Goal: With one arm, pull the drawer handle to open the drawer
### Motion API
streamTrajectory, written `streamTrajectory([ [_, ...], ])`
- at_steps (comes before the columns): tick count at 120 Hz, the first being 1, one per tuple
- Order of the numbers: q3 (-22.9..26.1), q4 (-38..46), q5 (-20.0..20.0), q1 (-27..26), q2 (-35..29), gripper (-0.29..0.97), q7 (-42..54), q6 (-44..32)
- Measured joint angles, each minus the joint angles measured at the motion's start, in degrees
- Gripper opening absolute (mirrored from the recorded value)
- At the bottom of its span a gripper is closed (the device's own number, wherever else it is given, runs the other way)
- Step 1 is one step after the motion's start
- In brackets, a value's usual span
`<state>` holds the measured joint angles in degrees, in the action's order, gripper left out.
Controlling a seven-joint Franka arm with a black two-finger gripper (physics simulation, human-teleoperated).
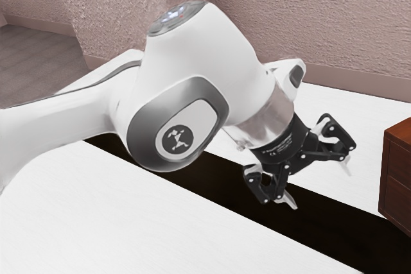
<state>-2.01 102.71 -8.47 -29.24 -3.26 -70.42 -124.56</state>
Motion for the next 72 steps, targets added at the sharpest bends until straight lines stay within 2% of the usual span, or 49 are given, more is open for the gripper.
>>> streamTrajectory([
  [46, 0.95, -3.38, -0.17, -6.77, 6.1, 0.68, -2.05, -6.76],
  [72, 0.96, -6.26, -0.09, -6.22, 9.7, 0.68, -2.74, -9.02],
])
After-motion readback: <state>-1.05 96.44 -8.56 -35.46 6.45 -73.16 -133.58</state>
